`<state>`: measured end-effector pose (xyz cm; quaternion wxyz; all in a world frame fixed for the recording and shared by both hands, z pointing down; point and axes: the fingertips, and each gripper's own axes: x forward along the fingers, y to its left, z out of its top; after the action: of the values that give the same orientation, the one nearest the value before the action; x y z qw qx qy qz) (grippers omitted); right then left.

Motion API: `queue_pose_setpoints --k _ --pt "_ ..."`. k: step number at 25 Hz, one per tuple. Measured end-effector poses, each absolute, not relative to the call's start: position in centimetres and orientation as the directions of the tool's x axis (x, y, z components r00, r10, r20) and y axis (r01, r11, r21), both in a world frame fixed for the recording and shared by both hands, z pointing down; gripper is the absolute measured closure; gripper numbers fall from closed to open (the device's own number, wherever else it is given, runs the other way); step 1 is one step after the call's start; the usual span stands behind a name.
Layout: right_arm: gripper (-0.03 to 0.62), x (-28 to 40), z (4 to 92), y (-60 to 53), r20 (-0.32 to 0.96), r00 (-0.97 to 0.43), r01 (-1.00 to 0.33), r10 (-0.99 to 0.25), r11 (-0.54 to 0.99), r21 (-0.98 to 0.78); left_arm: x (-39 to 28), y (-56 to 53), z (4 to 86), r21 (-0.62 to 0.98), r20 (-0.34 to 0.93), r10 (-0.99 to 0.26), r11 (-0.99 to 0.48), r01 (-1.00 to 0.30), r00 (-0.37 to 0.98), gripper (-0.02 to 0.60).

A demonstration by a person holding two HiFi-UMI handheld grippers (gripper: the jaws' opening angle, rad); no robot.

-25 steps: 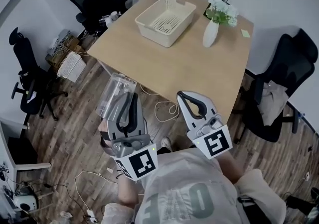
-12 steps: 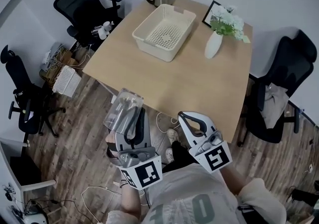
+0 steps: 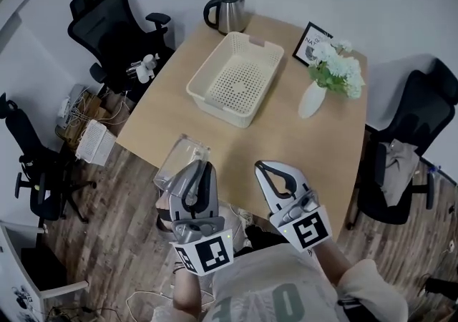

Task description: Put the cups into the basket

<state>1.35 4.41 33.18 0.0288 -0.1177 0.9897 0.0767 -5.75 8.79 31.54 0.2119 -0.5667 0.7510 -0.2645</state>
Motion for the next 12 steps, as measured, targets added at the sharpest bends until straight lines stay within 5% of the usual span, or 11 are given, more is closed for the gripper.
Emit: queue_pose_setpoints --k 12 --pt "0.595 -0.5 31.3 -3.4 -0.18 -0.932 -0.328 -0.313 0.943 0.059 -10.3 1.3 29.0 -0.678 0.022 -0.962 0.185 -0.711 -0.271 0.511"
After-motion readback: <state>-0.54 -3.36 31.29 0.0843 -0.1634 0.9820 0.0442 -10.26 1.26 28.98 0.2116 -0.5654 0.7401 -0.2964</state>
